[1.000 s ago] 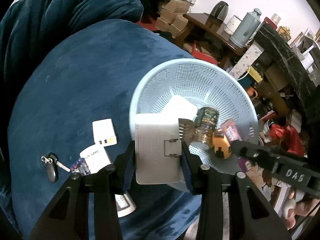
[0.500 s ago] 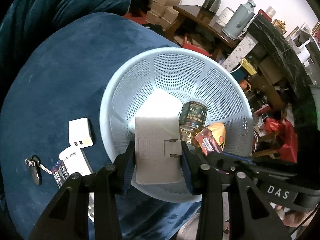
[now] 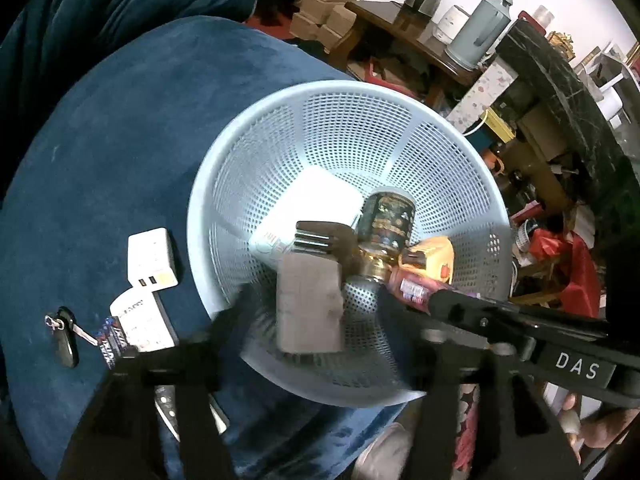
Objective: Organize rigid objects
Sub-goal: 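Open both tools to drop the white case and purple lighter into the basket, then move both open tools back over the remaining objects on the table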
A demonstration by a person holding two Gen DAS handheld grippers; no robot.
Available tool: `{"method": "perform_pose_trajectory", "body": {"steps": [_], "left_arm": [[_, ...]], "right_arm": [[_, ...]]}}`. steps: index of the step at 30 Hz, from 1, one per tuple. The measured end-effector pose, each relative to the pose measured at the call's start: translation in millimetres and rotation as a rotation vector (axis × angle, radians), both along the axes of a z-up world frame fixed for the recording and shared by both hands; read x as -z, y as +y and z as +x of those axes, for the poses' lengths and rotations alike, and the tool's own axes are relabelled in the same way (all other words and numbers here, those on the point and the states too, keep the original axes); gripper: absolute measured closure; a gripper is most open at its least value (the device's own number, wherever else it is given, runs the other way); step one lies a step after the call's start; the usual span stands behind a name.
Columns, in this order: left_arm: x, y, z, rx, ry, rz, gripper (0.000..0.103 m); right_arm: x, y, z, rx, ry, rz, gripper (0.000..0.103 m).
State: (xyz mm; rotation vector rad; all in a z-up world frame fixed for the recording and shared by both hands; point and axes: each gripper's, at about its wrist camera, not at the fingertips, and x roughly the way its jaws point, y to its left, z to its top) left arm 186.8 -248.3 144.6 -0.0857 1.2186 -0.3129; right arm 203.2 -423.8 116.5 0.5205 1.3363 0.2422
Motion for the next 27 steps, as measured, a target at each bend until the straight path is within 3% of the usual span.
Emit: {"method": "perform_pose_trajectory", "body": {"steps": [4, 7, 9, 10, 12, 14, 17, 21, 27], "left_arm": [[-3, 3, -1, -0.007, -0.010, 0.005, 0.026], [-6, 8, -1, -0.022, -0.022, 0.017, 0.024], [-7, 14, -1, -0.046, -0.028, 0.021, 0.017], [-8, 18, -1, -0.060, -0.031, 0.020, 0.011], [-9, 23, -2, -0.069, -0.035, 0.011, 0.004], [-8, 26, -4, -0.073, -0.035, 0.018, 0.004], [-7, 27, -5, -0.077, -0.031, 0.033, 0.003], [-7, 29, -6, -0.083, -0.032, 0.063, 0.003], [-8, 38, -6, -0.103, -0.040, 0.081, 0.003]], "right_arm": [[-1, 1, 0, 0.002, 0.005, -0.008, 0.087], [-5, -2, -1, 0.021, -0.003, -0.028, 0.075], [-6, -6, -2, 0.043, -0.009, -0.036, 0.054], [-8, -8, -3, 0.054, -0.016, -0.031, 0.048], [-10, -11, -4, 0.068, -0.032, -0.010, 0.024], [-13, -11, -5, 0.068, -0.047, -0.014, 0.016], [-13, -5, -3, 0.052, -0.041, -0.044, 0.014], [-16, 1, -2, 0.039, -0.047, -0.101, 0.002], [-18, 6, -3, 0.022, -0.058, -0.158, 0.000]]}}
